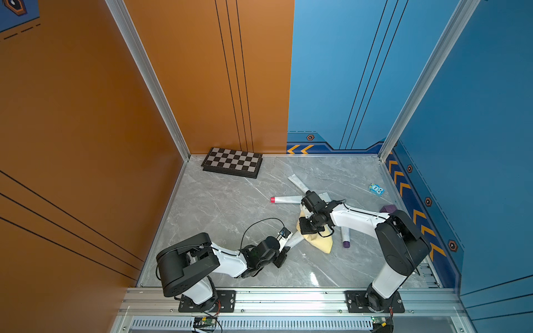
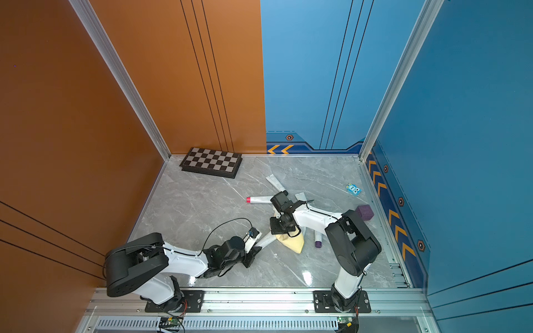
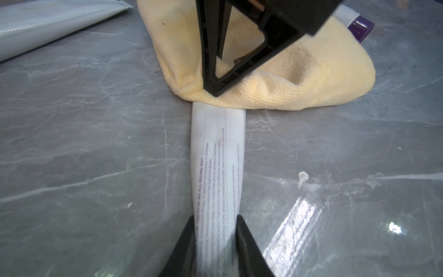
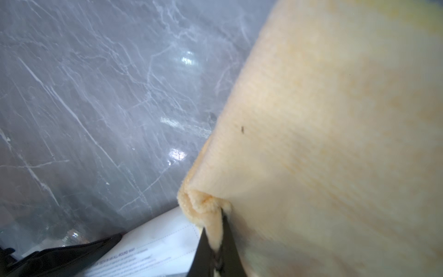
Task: Wipe the surface of the toothpaste tube
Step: Wipe the dirt from the toothpaste tube.
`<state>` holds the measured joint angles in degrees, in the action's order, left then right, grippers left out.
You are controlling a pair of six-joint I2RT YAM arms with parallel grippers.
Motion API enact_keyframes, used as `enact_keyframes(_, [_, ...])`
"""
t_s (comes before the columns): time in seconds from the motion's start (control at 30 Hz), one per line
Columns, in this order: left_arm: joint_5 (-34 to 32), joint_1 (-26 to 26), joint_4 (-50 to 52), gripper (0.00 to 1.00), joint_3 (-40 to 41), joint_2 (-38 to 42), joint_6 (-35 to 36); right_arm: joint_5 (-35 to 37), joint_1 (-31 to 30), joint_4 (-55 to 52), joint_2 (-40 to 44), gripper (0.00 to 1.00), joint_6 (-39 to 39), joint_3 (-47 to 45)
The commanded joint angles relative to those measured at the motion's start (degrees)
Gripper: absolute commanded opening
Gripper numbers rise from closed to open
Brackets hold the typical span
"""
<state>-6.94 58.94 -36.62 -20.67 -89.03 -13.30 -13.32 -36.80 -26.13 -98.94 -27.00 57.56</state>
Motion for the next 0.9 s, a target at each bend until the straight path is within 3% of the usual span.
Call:
enact_keyframes(0.0, [-0.88,-0.23,8.67,0.1,1.79,-2.22,0.38,-7.96,-2.34,-5.15,-1.37,0.0,-1.14,-4.08])
enact_keyframes(0.17, [-0.94,-0.23,8.67,0.1,1.74,-2.38,0.32,-18.79,-5.23,0.07,-0.44,0.0,-4.88,-5.55])
enact_keyframes(0.43, [-1.06,-0.23,8.67,0.1,1.71,-2.38,0.25,-21.71,-7.98,2.05,-0.43,0.0,-7.28,-5.99])
enact_keyframes(0.53, [-0.97,-0.29,8.67,0.1,1.8,-2.36,0.29,-16.65,-6.75,-0.4,-0.85,0.0,-6.01,-6.25])
enact_keyframes(0.73, [-1.04,-0.23,8.67,0.1,1.86,-2.21,0.29,2.28,-3.84,-8.58,-1.77,0.0,-1.44,-4.8])
enact_keyframes(0.87, [-1.06,-0.23,8.67,0.1,1.95,-2.02,0.3,7.17,-1.84,-9.23,-2.48,0.0,-0.53,-4.91])
